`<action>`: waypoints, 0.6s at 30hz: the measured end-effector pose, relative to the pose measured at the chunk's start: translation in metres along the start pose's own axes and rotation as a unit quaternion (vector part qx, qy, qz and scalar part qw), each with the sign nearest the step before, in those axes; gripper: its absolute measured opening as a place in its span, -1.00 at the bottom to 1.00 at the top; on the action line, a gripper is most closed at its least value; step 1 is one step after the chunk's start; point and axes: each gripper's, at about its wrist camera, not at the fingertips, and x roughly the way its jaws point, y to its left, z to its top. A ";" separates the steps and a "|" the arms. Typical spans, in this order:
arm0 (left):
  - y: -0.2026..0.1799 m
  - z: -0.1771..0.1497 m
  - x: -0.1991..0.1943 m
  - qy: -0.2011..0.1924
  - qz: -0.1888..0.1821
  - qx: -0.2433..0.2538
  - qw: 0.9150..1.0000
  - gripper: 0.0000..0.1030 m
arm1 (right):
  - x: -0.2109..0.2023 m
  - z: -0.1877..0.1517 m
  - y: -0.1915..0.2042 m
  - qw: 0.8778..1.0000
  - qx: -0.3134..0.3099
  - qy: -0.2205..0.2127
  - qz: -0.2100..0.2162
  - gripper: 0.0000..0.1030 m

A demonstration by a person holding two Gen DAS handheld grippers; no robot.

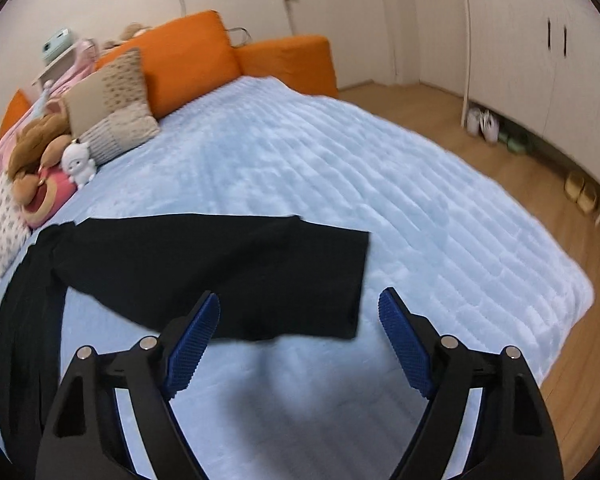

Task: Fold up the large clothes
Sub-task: 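Grasp the hoodie sleeve nearest the right gripper and lift it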

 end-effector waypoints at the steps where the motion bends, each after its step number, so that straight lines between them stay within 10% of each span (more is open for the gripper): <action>1: -0.001 0.010 0.013 0.006 0.001 0.004 1.000 0.96 | 0.006 0.001 -0.005 1.000 0.006 0.008 0.006 0.57; 9: 0.007 0.076 0.091 0.052 -0.072 -0.049 0.995 0.96 | 0.050 0.015 -0.005 0.998 0.003 0.065 -0.007 0.01; 13: 0.003 0.105 0.129 0.081 -0.058 -0.060 0.993 0.96 | 0.048 0.030 0.000 0.998 -0.014 0.057 0.013 -0.80; 18: -0.008 0.128 0.156 0.102 -0.066 -0.055 0.991 0.94 | 0.009 0.070 -0.012 1.000 0.014 -0.019 0.011 -0.84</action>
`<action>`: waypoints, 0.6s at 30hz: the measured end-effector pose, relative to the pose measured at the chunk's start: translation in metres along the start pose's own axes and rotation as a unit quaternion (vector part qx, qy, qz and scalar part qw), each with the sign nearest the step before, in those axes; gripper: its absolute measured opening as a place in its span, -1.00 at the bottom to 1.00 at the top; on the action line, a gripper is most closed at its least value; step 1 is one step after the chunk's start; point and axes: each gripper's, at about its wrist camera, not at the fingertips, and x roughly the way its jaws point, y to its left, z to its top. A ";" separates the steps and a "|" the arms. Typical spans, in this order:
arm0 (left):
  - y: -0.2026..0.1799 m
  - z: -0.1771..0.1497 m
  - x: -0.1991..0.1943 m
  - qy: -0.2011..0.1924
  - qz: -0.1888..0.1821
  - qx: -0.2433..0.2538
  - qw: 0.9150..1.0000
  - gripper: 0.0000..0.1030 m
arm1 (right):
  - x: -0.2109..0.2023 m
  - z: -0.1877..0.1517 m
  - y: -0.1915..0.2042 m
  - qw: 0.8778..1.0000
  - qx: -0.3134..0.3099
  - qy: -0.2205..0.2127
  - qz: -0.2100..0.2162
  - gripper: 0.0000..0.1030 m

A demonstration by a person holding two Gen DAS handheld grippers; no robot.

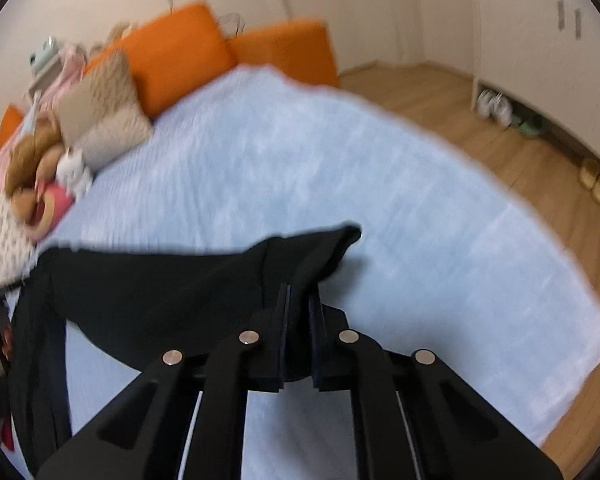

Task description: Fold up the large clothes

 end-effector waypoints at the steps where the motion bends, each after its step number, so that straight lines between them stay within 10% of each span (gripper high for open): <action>1: -0.002 0.005 0.003 0.003 -0.007 -0.001 1.000 0.94 | -0.010 0.013 -0.002 1.000 0.005 -0.015 0.001 -0.84; 8: 0.002 0.021 0.035 0.072 -0.045 -0.044 0.995 0.51 | -0.057 0.070 0.036 0.995 -0.048 -0.082 0.002 -0.84; 18: 0.003 0.022 0.077 0.122 -0.051 -0.065 0.989 0.68 | -0.097 0.062 0.095 0.981 -0.101 -0.131 0.097 -0.83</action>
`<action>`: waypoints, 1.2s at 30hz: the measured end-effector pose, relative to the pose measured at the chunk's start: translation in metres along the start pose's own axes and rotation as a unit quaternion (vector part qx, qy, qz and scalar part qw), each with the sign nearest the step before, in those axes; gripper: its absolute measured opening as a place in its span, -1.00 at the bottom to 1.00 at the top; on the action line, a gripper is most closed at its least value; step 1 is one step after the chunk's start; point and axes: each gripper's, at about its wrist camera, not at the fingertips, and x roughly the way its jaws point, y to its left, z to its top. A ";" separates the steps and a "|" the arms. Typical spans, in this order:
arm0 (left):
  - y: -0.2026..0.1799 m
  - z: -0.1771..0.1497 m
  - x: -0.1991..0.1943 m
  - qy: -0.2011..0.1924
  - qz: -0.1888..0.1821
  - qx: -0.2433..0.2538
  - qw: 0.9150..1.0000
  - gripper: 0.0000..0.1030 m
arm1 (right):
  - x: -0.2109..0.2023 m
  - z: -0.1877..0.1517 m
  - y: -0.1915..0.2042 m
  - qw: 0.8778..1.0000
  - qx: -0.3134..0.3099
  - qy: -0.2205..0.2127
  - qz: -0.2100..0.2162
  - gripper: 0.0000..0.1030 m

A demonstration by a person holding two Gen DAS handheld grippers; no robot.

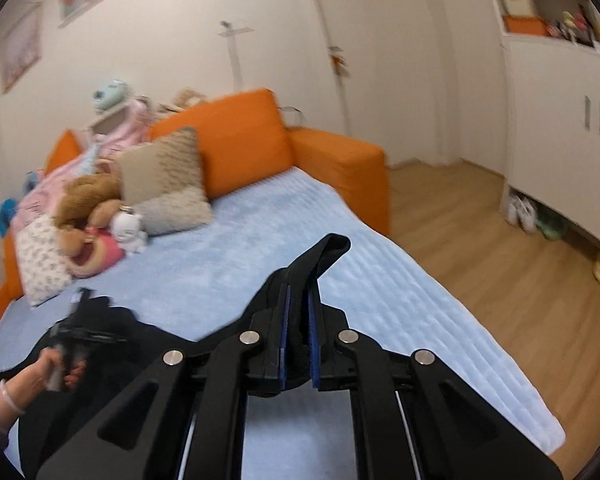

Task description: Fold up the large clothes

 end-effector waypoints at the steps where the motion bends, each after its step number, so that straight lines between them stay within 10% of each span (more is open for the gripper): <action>1: 0.002 0.004 0.000 0.000 -0.005 -0.010 1.000 0.68 | -0.006 0.003 0.010 1.000 -0.007 -0.008 0.016 -0.83; 5: 0.017 0.016 -0.006 -0.015 -0.026 -0.047 0.998 0.24 | -0.055 0.024 0.075 0.990 -0.060 -0.068 0.111 -0.83; 14: 0.024 0.011 -0.033 -0.055 -0.152 -0.058 0.985 0.22 | -0.095 0.051 0.187 0.961 -0.141 -0.085 0.221 -0.83; 16: 0.020 0.005 -0.035 -0.053 -0.187 -0.052 0.980 -0.08 | -0.091 0.053 0.196 0.959 -0.149 -0.085 0.224 -0.83; 17: 0.019 0.006 -0.028 -0.033 -0.190 -0.055 0.980 -0.74 | -0.091 0.052 0.198 0.958 -0.149 -0.086 0.228 -0.83; 20: 0.025 0.004 -0.003 0.013 -0.151 -0.079 0.985 -0.89 | -0.096 0.049 0.206 0.951 -0.139 -0.083 0.265 -0.83; 30: 0.076 0.004 0.044 0.002 -0.279 -0.236 0.931 -0.86 | -0.129 -0.018 0.298 0.856 -0.242 0.016 0.456 -0.95; 36: 0.085 0.006 0.030 -0.008 -0.285 -0.222 0.932 -0.86 | -0.113 -0.112 0.355 0.800 -0.258 0.141 0.523 -0.95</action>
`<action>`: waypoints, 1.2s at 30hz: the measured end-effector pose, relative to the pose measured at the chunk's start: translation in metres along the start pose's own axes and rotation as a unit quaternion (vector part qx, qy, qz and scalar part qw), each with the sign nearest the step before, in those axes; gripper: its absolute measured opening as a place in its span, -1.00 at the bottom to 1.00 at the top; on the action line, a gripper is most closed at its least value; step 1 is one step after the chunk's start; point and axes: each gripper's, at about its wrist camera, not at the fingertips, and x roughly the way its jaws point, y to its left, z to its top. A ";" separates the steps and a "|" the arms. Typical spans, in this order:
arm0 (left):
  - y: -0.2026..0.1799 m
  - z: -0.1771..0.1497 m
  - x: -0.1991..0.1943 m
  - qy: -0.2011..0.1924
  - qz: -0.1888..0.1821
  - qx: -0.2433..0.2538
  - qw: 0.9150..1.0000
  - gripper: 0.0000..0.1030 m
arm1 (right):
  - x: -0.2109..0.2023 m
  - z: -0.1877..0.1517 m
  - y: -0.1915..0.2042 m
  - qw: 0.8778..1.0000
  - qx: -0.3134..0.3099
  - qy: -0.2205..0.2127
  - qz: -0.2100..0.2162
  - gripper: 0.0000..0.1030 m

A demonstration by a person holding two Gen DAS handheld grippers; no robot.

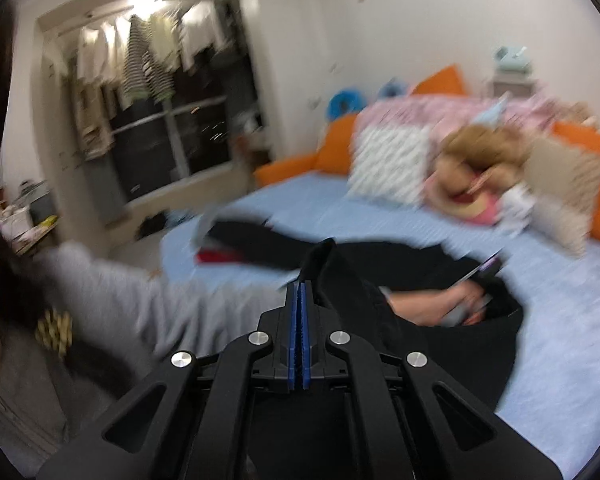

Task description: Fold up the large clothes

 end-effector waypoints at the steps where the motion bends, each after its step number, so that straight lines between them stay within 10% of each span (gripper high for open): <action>1: 0.000 0.001 -0.002 -0.002 -0.002 0.001 1.000 -0.86 | 0.014 -0.004 0.003 1.000 0.007 0.010 0.018 -0.95; 9: -0.004 0.003 -0.016 -0.014 0.003 0.011 1.000 -0.86 | 0.085 -0.079 0.047 0.993 0.025 0.071 0.095 -0.95; 19: -0.008 0.009 -0.039 -0.061 0.041 0.027 0.997 -0.79 | 0.134 -0.165 0.057 0.988 0.007 0.154 0.010 -0.86; 22: -0.016 0.000 -0.051 -0.068 0.048 0.050 0.995 -0.65 | 0.122 -0.162 0.059 0.989 0.012 0.143 -0.034 0.71; 30: -0.067 -0.032 -0.083 -0.073 0.001 0.158 0.985 -0.12 | 0.051 -0.120 -0.004 0.987 0.036 0.031 -0.155 0.67; 36: -0.069 -0.050 -0.050 -0.040 -0.017 0.159 0.986 0.05 | 0.049 -0.113 -0.139 0.952 0.115 -0.002 -0.285 -0.24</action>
